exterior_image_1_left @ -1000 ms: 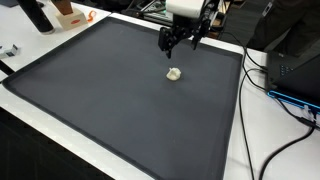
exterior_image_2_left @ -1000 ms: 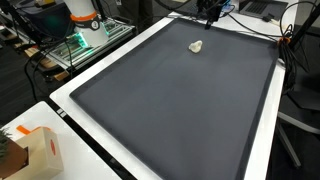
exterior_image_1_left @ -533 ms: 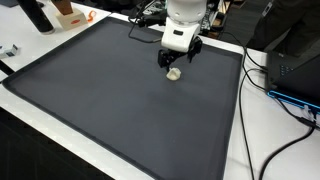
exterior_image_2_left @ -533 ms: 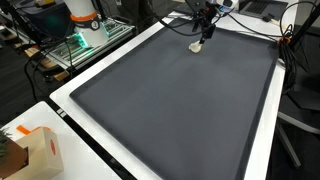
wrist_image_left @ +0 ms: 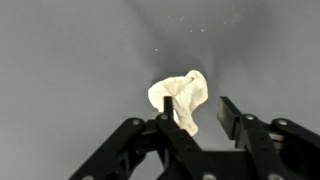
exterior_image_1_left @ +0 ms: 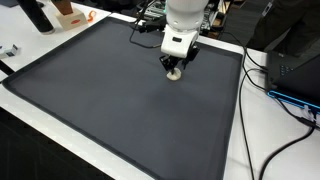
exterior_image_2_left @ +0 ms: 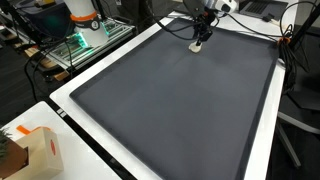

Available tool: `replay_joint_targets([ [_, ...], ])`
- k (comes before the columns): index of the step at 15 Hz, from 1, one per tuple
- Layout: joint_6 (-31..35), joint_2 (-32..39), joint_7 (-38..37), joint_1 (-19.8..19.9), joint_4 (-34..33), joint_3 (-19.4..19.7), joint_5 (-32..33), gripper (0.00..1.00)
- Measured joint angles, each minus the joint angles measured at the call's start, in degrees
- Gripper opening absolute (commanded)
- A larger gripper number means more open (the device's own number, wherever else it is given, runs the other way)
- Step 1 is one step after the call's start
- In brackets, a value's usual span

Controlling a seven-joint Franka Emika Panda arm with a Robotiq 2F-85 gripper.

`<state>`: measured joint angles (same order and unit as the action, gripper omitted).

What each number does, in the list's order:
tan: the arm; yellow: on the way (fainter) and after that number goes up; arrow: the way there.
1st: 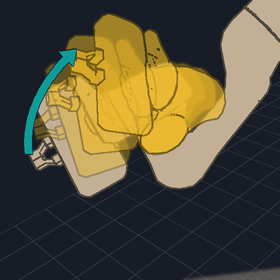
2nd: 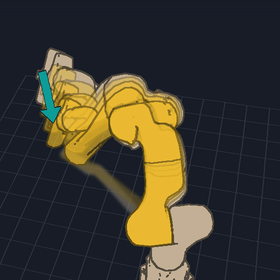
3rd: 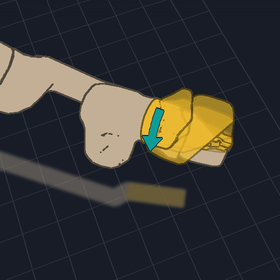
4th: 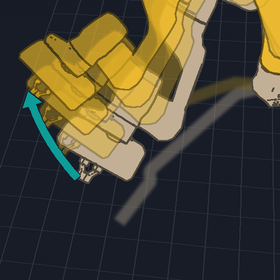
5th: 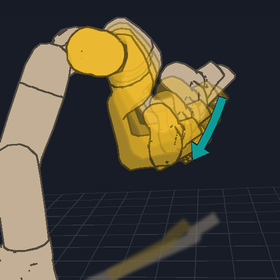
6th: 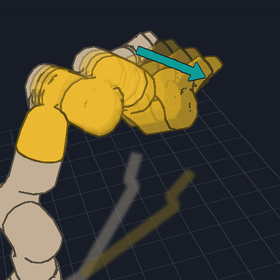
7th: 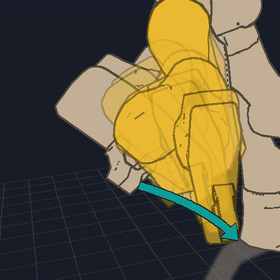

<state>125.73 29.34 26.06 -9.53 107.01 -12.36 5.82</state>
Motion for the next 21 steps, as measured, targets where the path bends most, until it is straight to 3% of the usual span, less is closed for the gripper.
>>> replay_joint_targets([
  [3, 0.98, 0.02, 0.0, 0.0, 0.0, 0.0, 0.0, 0.0],
  [21, 4.66, 0.56, -0.57, -0.02, 0.17, -0.02, 0.19, 0.02],
])
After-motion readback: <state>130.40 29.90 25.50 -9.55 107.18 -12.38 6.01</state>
